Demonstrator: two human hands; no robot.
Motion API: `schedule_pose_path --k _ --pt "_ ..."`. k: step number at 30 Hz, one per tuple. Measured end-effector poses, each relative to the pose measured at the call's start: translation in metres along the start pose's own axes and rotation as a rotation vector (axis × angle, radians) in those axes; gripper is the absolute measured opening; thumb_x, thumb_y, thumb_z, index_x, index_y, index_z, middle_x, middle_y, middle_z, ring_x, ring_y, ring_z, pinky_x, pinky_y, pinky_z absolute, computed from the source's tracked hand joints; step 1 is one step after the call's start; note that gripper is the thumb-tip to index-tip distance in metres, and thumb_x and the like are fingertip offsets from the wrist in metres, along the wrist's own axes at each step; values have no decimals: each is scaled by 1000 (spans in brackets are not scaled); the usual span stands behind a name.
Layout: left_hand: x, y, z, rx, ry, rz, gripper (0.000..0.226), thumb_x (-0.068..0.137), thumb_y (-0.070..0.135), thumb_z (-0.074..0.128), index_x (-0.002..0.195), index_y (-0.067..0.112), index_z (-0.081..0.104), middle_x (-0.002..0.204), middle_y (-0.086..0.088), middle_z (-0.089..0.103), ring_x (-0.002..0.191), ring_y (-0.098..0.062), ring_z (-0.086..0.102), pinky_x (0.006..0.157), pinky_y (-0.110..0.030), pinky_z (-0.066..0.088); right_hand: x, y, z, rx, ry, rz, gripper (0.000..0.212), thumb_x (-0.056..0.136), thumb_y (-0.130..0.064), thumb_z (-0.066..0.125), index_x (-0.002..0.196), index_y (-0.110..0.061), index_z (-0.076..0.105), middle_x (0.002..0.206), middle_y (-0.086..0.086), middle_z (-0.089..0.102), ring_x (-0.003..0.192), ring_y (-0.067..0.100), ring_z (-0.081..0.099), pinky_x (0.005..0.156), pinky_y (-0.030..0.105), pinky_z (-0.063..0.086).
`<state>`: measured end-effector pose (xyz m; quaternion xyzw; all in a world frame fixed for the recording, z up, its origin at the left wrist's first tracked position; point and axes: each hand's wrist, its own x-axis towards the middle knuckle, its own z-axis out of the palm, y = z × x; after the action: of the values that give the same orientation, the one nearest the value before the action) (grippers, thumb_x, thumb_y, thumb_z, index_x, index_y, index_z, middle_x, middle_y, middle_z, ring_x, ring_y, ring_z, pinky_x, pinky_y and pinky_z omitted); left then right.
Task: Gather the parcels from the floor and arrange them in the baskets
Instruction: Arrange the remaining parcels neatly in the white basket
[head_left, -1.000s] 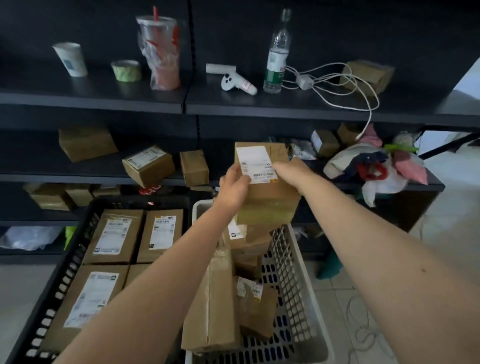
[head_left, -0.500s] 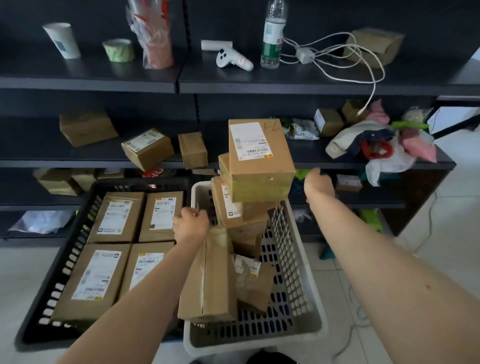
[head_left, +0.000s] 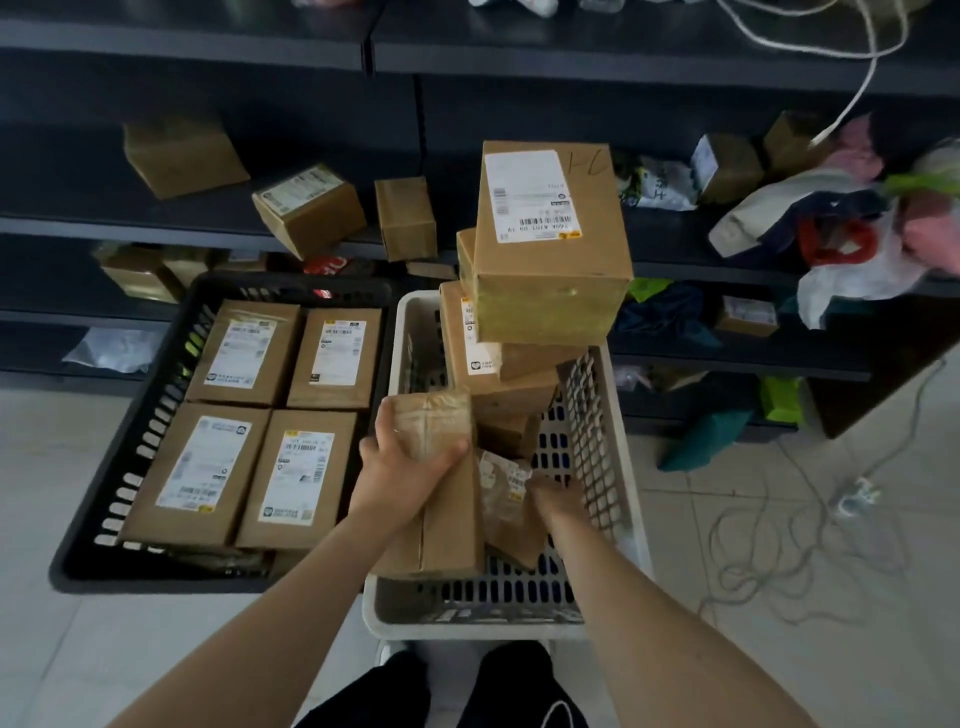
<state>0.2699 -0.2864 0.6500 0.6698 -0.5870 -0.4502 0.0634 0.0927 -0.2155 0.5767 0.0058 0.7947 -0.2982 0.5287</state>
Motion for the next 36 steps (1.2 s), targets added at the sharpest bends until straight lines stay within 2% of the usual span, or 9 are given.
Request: schedule_pose_path --k 4,7,11,14,17,20,23,30,36 --pt "-4 -15 2 -67 49 18 62 93 68 30 145 36 25 110 -4 69 89 -24 69 80 -42 57 7 8 -4 34 -25 -30 64 100 -45 42 155 -16 25 159 12 29 141 36 34 115 49 31" --pt "-4 -21 16 -147 9 -22 41 101 54 30 133 29 39 96 -4 69 80 -20 68 74 -42 59 8 5 -14 -141 67 -188 59 99 -56 36 151 -27 35 160 11 26 144 34 27 117 49 24" --pt "-3 -17 35 -474 -193 -305 63 95 61 42 140 19 30 129 -15 54 95 -24 62 72 -39 58 -2 -32 -33 57 -173 -285 74 89 -70 46 148 -25 43 151 5 44 138 28 41 116 49 29" --pt "-13 -14 53 -585 -453 -443 115 65 92 45 155 28 11 151 -10 37 129 -32 48 97 -49 49 -7 -47 -42 -95 -360 -283 102 61 -87 61 145 -31 46 144 -1 53 130 24 51 113 51 35" --pt "-26 -4 69 -769 -504 -488 123 62 87 57 155 28 1 151 -3 35 132 -29 46 102 -50 47 -5 -55 -52 -252 -390 -278 105 51 -91 66 137 -32 53 130 2 63 114 25 64 105 49 45" --pt "-37 3 78 -826 -359 -489 120 63 80 60 153 20 9 133 -4 46 123 -27 51 105 -49 44 -12 -68 -59 -422 -372 -364 79 66 -91 50 122 -36 64 116 -3 69 104 21 66 98 40 49" --pt "-48 -5 89 -824 -121 -549 86 89 73 34 152 17 19 141 -11 46 129 -32 47 110 -47 37 -19 -83 -46 -628 -295 -442 67 84 -83 34 125 -38 62 116 -5 66 103 18 62 90 33 44" --pt "-63 -16 122 -1118 262 -886 48 99 44 18 123 18 51 129 -10 55 115 -30 50 108 -45 37 2 -93 8 -903 -351 -646 46 102 -54 36 111 -25 71 113 -1 69 105 21 63 94 34 45" --pt "-61 -22 125 -1350 291 -1000 37 103 33 29 82 9 47 73 -10 48 64 -23 44 61 -32 37 56 -88 14 -1325 -35 -579 37 97 -37 46 98 -9 70 112 15 71 105 33 65 89 38 50"
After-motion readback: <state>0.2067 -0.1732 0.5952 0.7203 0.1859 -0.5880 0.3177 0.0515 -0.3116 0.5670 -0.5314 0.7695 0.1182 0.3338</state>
